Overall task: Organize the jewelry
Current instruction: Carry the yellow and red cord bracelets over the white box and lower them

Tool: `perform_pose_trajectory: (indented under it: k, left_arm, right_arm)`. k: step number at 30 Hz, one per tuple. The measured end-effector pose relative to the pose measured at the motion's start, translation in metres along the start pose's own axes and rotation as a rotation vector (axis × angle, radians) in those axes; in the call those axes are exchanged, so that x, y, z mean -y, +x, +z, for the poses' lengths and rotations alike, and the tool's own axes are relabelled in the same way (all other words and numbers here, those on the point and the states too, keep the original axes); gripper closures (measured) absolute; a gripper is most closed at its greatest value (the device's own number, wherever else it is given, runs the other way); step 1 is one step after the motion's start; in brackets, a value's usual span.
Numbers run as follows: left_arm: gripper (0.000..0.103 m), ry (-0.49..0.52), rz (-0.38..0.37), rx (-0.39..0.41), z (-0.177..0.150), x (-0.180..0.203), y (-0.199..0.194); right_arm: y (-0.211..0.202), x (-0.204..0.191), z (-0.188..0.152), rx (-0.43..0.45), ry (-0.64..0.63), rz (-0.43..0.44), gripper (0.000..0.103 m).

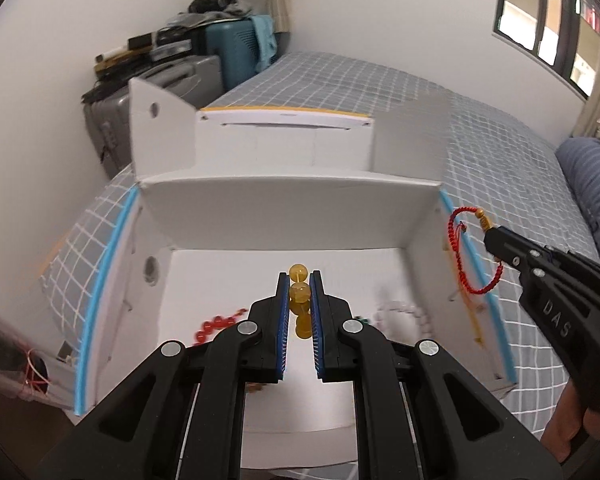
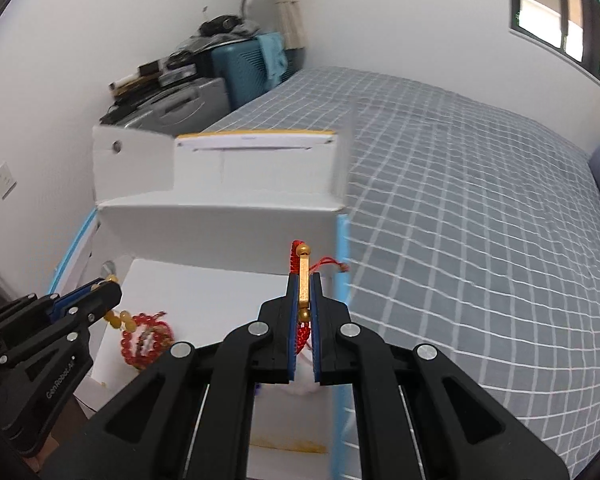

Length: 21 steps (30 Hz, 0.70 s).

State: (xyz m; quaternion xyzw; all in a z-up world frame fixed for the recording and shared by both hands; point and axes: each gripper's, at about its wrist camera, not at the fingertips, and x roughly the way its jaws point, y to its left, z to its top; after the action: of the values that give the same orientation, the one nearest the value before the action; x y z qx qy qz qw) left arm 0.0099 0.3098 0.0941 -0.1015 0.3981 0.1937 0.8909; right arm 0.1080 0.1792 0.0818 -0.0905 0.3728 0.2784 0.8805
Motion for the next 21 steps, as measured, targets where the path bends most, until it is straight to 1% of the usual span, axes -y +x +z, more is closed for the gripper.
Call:
perform_pose_trajectory:
  k: [5, 7, 11, 13, 16, 21]
  left_arm:
    - [0.094, -0.026, 0.037, -0.026, -0.006, -0.026, 0.014]
    - [0.094, -0.036, 0.052, -0.049, -0.009, -0.037, 0.023]
    - [0.094, -0.042, 0.057, -0.106, -0.015, -0.051, 0.044]
    - [0.094, -0.044, 0.057, -0.132, -0.019, -0.055, 0.052]
    - [0.094, -0.038, 0.056, -0.159, -0.022, -0.057, 0.062]
    - [0.094, -0.041, 0.045, -0.16, -0.024, -0.058, 0.06]
  right_arm:
    - [0.03, -0.031, -0.005, -0.05, -0.029, 0.023, 0.099]
    - [0.039, -0.038, -0.007, -0.067, -0.033, 0.029, 0.099]
    - [0.061, -0.053, -0.014, -0.115, -0.056, 0.017, 0.098]
    - [0.07, -0.059, -0.018, -0.136, -0.071, -0.011, 0.098]
    - [0.073, -0.061, -0.02, -0.156, -0.069, -0.01, 0.098]
    - [0.076, -0.059, -0.024, -0.177, -0.06, -0.017, 0.096]
